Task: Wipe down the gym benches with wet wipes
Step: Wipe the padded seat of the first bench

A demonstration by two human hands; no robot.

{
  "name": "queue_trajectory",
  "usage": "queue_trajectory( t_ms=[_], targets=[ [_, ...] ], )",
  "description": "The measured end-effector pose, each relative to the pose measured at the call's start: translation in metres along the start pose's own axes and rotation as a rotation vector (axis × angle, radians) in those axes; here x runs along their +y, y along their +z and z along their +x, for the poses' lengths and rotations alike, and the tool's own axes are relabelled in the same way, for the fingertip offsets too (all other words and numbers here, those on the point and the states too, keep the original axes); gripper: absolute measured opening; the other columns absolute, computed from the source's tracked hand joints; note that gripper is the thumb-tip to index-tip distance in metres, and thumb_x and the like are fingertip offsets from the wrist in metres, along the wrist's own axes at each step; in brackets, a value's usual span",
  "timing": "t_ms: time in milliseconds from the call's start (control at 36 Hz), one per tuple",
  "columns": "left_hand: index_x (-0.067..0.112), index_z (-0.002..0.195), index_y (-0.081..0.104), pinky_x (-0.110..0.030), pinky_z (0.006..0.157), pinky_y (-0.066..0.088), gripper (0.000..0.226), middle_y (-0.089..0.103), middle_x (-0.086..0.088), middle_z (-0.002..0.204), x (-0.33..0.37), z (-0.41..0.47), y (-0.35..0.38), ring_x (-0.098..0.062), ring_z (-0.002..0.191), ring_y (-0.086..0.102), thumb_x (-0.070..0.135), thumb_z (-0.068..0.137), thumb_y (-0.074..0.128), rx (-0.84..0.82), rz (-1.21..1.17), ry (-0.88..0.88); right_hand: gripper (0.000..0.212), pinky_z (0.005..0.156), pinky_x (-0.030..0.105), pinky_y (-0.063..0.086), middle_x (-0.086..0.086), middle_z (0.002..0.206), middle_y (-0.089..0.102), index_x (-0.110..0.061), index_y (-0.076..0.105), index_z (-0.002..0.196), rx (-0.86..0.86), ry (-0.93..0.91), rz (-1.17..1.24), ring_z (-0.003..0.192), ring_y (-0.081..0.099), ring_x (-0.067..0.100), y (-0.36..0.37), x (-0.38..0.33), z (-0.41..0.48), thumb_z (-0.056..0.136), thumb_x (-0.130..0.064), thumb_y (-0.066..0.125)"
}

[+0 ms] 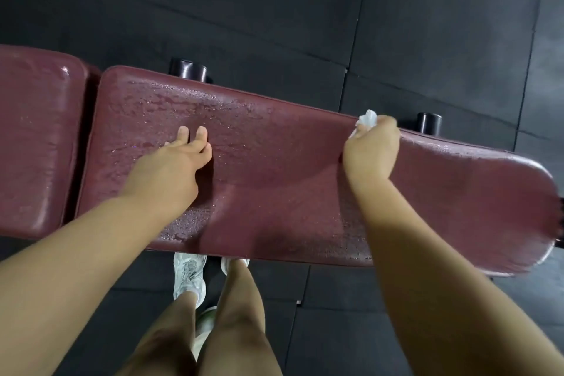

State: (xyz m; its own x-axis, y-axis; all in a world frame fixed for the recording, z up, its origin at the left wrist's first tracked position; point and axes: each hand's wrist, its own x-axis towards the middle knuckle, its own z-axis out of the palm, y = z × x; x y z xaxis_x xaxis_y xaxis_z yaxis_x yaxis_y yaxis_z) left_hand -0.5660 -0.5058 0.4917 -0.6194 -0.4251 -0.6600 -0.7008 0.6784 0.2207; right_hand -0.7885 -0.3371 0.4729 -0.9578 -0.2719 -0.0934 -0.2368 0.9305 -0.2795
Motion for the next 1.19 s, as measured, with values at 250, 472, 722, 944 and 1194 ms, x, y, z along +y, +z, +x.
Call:
queue_trajectory(
  t_ms=[250,472,722,944,1194],
  targets=[
    [0.033,0.146,0.026,-0.033,0.113,0.023,0.076,0.000,0.017,0.156,-0.001,0.000,-0.003,-0.014,0.145,0.005,-0.009,0.084,0.038,0.018,-0.038,0.020,0.035,0.055,0.037,0.051,0.016,0.101,0.055,-0.003,0.060,0.115,-0.371,-0.749,0.119,0.074,0.057,0.035,0.037,-0.058,-0.068,0.080,0.001,0.058],
    [0.040,0.144,0.026,-0.037,0.106,0.038,0.080,0.005,0.013,0.158,-0.005,0.003,0.003,-0.019,0.144,0.015,-0.007,0.080,0.039,0.011,-0.054,-0.021,0.025,0.072,0.009,0.026,0.017,0.108,0.052,0.003,0.064,0.109,-0.071,-0.174,0.114,0.080,0.041,0.013,-0.002,0.001,-0.006,0.096,-0.010,0.048],
    [0.039,0.145,0.024,-0.033,0.104,0.036,0.078,0.000,0.015,0.157,-0.001,0.000,-0.007,-0.018,0.145,0.012,-0.005,0.084,0.041,-0.017,-0.058,-0.021,0.043,0.058,0.033,0.050,0.014,0.101,0.055,-0.002,0.057,0.125,-0.306,-0.647,0.186,0.072,0.056,0.031,0.043,-0.080,-0.061,0.082,0.002,0.057],
    [0.042,0.145,0.023,-0.033,0.110,0.033,0.084,0.002,0.018,0.156,-0.010,0.001,0.001,-0.013,0.145,0.011,-0.010,0.081,0.038,0.013,-0.133,0.021,0.022,0.068,0.021,0.029,0.019,0.103,0.051,0.005,0.065,0.102,-0.175,-0.319,0.039,0.078,0.045,0.025,0.006,-0.025,-0.003,0.093,-0.007,0.050],
    [0.031,0.141,0.039,-0.024,0.109,0.028,0.076,0.018,0.027,0.150,-0.040,0.000,-0.020,0.002,0.140,0.017,-0.013,0.079,0.039,0.135,-0.222,0.144,0.032,0.078,0.026,0.040,0.007,0.117,0.046,-0.011,0.058,0.115,-0.207,-0.285,0.130,0.093,0.050,0.024,0.046,-0.116,-0.061,0.087,0.001,0.046]
  ],
)
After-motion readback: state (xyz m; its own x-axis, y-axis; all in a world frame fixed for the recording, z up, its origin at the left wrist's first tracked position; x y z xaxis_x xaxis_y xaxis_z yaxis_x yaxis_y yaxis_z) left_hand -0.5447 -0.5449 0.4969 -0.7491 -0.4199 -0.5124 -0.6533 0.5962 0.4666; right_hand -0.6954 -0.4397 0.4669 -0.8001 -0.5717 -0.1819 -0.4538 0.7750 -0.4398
